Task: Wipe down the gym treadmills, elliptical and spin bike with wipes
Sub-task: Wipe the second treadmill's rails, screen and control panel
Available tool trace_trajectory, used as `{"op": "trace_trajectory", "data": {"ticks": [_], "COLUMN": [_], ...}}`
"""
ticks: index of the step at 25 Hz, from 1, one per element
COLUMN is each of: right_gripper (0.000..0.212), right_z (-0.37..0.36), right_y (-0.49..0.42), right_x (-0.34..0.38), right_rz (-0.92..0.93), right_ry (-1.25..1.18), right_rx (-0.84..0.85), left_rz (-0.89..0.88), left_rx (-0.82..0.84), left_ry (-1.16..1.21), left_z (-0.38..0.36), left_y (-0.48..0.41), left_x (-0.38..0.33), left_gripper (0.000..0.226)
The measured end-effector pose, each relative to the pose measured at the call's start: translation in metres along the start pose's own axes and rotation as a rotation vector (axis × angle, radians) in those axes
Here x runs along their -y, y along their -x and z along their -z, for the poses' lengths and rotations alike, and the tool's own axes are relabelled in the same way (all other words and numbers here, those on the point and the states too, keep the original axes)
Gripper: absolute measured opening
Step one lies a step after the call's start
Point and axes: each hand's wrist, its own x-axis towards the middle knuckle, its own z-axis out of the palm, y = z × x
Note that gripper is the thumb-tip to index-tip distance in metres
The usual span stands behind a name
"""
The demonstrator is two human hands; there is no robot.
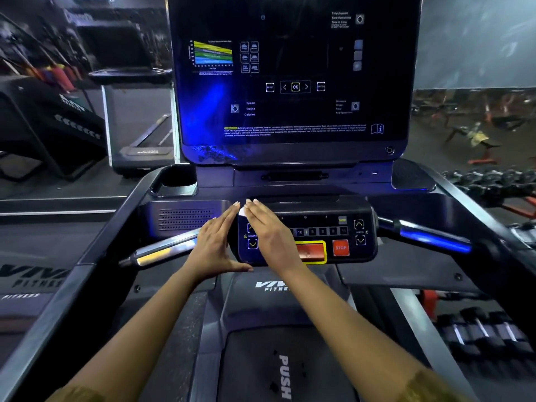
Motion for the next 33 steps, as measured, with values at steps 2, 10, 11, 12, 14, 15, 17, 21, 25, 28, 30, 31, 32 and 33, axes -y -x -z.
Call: {"op": "trace_trajectory", "data": {"ticks": [2,10,11,12,14,15,17,21,25,28,30,31,32,33], "right_gripper": [0.043,0.042,0.041,0.041,0.043,0.045,0.047,0.048,0.046,0.045,0.041,0.040,0.038,0.038], "right_z": [0.000,0.016,0.023,0.031,0.039,0.040,0.033,0.025,0.038,0.033,0.020,0.012,0.007,0.005], "right_y": [0.005,0.077,0.078,0.075,0.054,0.041,0.027,0.062,0.093,0.060,0.028,0.016,0.010,0.007], "right_x": [-0.004,-0.016,-0.020,-0.025,-0.036,-0.041,-0.043,-0.033,-0.022,-0.017,-0.007,-0.004,-0.006,-0.012], "right_rz": [0.074,0.415,0.412,0.368,0.211,0.137,0.079,0.167,0.295,0.269,0.332,0.399,0.465,0.502], "right_ry": [0.031,0.134,0.123,0.097,0.039,0.040,0.083,0.097,0.050,0.046,0.051,0.072,0.101,0.129], "right_rx": [0.036,0.137,0.125,0.097,0.027,0.015,0.046,0.104,0.145,0.092,0.110,0.131,0.148,0.157], "left_rz": [-0.004,0.006,0.009,0.010,0.003,0.001,0.008,0.013,0.007,-0.005,-0.021,-0.021,-0.016,-0.014], "left_rx": [-0.010,-0.006,-0.002,-0.001,0.000,0.003,0.008,0.015,0.012,-0.009,-0.026,-0.034,-0.041,-0.041], "left_ry": [-0.008,-0.029,-0.026,-0.026,-0.035,-0.040,-0.042,-0.041,-0.049,-0.042,-0.026,-0.016,-0.009,-0.008], "left_z": [-0.001,-0.001,-0.001,-0.001,-0.001,-0.002,-0.001,-0.002,-0.004,-0.005,-0.008,-0.008,-0.009,-0.008], "left_y": [0.000,0.001,0.002,0.002,0.002,0.001,0.001,0.001,0.002,0.002,0.002,0.002,0.002,0.002], "left_x": [0.002,0.001,0.001,0.002,0.003,0.002,0.001,0.001,0.004,0.005,0.007,0.008,0.008,0.009], "left_gripper": [0.130,0.130,0.131,0.131,0.132,0.133,0.133,0.133,0.132,0.131,0.130,0.129,0.129,0.130]}}
